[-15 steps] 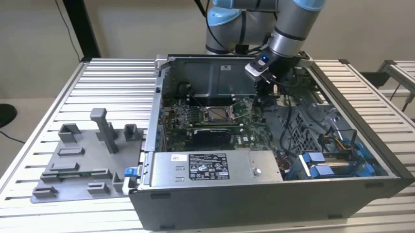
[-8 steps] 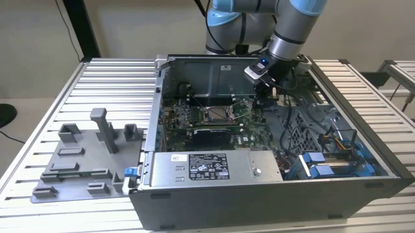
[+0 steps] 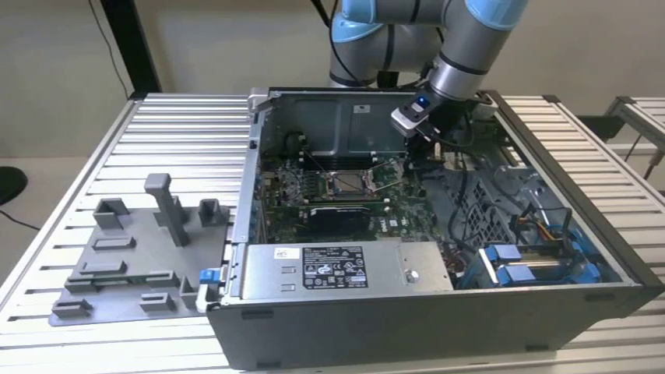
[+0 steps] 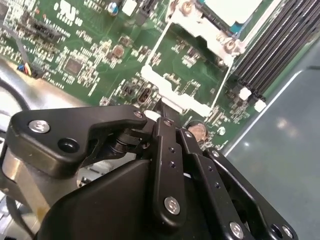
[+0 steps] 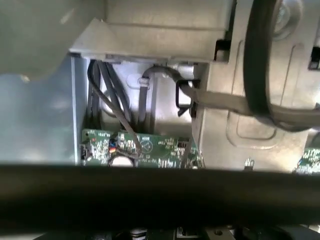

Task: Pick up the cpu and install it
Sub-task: 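Close the cpu cover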

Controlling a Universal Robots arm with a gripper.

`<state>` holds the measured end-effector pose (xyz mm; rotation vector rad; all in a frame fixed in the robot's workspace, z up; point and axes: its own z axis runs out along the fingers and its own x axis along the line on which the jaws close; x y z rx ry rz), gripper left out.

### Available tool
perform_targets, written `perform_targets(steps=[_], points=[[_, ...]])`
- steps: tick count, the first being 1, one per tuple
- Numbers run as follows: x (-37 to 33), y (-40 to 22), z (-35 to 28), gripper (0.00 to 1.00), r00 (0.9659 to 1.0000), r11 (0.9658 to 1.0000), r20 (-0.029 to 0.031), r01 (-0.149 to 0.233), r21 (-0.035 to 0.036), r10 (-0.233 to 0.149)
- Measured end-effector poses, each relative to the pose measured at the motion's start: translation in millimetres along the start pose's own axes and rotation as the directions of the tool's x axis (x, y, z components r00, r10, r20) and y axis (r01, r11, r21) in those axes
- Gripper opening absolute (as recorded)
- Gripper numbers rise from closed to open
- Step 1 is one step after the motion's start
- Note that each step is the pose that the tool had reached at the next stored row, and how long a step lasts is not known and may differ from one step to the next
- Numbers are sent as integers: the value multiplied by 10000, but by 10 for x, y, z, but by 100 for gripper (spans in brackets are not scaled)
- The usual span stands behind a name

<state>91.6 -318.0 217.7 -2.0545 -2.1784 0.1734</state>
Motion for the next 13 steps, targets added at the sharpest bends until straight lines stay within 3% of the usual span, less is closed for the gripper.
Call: perform_targets(steps=[4, 7, 10, 13], points=[[-4, -2, -8, 0, 10000, 9998, -11, -4, 223, 4], [-8, -7, -35, 0, 10000, 9994, -28, -3, 342, 4], [-9, -16, -69, 0, 10000, 9992, -35, -5, 409, 6], [-7, -44, -84, 0, 10000, 9991, -44, -1, 421, 3]])
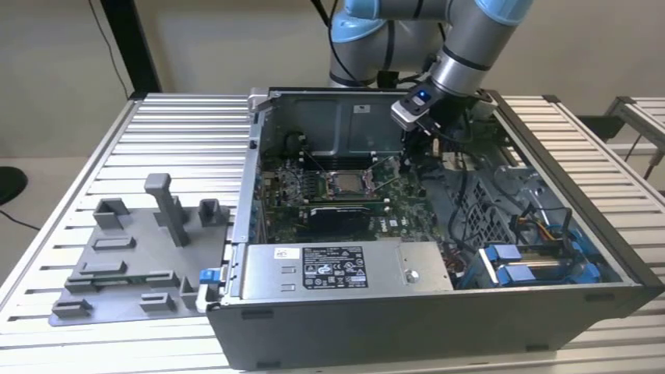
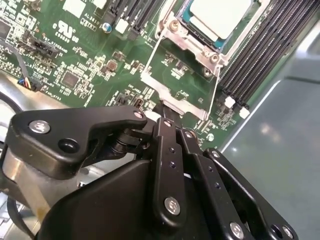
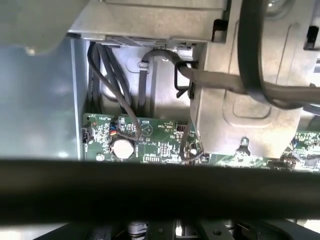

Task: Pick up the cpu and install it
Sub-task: 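Close the cpu cover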

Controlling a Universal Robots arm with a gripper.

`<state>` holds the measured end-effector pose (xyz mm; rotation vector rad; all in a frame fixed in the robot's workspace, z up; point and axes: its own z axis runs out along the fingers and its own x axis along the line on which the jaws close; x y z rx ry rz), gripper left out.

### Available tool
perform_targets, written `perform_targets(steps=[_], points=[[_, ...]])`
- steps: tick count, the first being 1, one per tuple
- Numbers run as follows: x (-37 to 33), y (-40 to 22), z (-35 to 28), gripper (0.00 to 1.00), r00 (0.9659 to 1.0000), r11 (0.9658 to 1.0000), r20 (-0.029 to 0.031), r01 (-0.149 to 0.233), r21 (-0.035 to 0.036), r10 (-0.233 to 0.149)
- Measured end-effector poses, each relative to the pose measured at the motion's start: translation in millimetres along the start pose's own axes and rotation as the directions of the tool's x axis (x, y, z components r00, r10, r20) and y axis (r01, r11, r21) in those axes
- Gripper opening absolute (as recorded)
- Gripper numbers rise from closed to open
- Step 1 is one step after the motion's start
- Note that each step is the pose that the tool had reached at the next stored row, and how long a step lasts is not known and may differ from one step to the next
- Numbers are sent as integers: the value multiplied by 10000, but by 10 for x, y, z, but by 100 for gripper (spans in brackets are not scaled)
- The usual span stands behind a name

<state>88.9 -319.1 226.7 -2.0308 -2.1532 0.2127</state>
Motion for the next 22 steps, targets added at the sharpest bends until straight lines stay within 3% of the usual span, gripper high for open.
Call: perform_targets(steps=[13, 22], points=[[11, -193, -11, 0, 10000, 10000, -64, 14, 37, -14], [24, -415, 40, 0, 10000, 10000, -97, 20, 38, -20]])
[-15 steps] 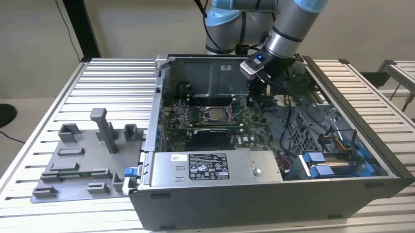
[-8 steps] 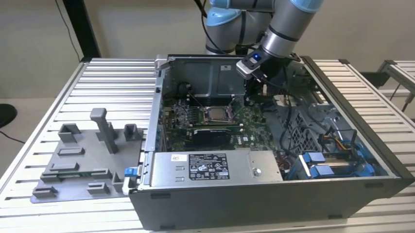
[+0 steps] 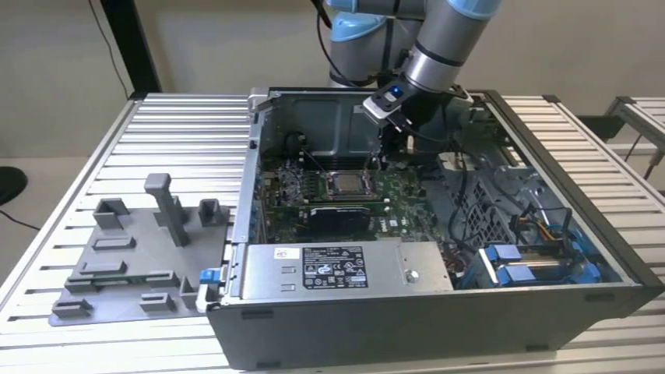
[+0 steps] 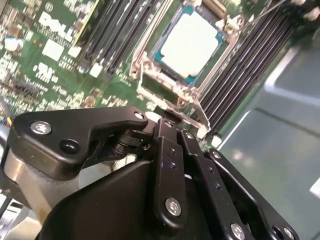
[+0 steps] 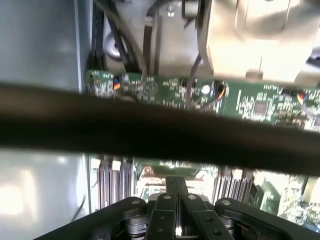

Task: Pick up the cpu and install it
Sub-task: 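Close the cpu cover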

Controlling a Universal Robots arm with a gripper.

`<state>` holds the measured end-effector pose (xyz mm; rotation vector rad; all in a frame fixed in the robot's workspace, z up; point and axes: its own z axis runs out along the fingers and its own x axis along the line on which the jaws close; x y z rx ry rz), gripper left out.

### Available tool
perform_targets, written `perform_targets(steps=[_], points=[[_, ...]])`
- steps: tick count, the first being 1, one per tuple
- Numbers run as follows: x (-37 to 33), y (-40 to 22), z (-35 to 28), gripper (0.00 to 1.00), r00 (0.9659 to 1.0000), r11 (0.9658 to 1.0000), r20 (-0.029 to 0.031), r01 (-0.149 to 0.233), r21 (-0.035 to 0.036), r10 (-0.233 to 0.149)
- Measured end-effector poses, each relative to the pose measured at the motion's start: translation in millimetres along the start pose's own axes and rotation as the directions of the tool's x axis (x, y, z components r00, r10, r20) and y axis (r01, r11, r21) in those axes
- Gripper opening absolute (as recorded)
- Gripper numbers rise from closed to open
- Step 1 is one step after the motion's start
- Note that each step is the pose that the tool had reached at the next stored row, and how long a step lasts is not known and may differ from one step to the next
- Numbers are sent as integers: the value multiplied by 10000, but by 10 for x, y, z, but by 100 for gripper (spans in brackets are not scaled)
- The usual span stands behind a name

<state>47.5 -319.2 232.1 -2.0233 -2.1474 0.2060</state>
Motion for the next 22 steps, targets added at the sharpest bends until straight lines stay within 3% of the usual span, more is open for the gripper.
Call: perform_targets(steps=[10, 15, 18, 20, 22], points=[[15, -268, 63, 0, 10000, 10000, -6, 2, -1, -2], [20, -355, 83, 0, 10000, 10000, -5, 2, -1, -2], [27, -471, 114, 0, 10000, 10000, -6, 1, -3, -1], [33, -561, 139, 0, 10000, 10000, -1, 4, -60, -4], [39, -647, 164, 0, 10000, 9998, 6, 6, -175, -6]])
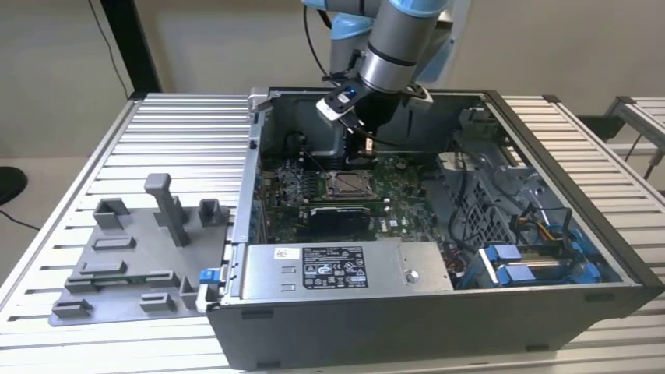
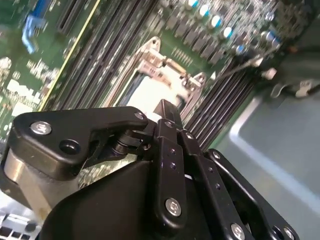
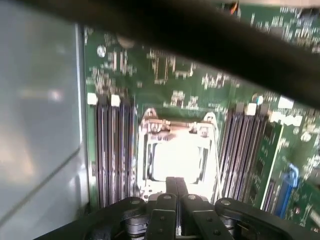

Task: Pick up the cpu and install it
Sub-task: 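Close the cpu cover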

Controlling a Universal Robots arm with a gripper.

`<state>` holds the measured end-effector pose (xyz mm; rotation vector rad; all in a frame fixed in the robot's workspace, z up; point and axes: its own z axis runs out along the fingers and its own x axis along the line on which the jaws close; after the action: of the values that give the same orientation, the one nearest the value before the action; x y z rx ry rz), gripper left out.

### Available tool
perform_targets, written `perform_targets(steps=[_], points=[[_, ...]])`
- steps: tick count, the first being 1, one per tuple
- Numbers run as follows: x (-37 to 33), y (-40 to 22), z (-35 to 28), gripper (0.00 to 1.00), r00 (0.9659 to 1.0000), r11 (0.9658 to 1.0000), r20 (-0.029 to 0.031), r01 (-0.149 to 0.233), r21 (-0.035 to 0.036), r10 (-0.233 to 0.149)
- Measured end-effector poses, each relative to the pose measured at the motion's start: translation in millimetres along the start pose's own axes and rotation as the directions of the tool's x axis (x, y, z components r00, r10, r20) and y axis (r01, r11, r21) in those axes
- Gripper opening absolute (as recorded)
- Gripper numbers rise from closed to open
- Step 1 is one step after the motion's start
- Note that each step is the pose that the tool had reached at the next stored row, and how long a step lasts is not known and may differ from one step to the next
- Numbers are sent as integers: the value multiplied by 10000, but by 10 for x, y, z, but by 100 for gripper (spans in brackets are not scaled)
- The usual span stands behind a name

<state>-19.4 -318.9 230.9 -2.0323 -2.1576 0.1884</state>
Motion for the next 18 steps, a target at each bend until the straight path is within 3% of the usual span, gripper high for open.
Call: perform_targets(steps=[2, 6, 16, 18], points=[[6, -79, 26, 0, 10000, 10000, 5, 1, -57, -1], [10, -160, 82, 0, 10000, 10000, -23, 7, -65, -7], [10, -197, 202, 0, 9998, 10000, -213, 47, -76, -48], [9, -197, 237, 0, 9997, 10000, -227, 50, -78, -52]])
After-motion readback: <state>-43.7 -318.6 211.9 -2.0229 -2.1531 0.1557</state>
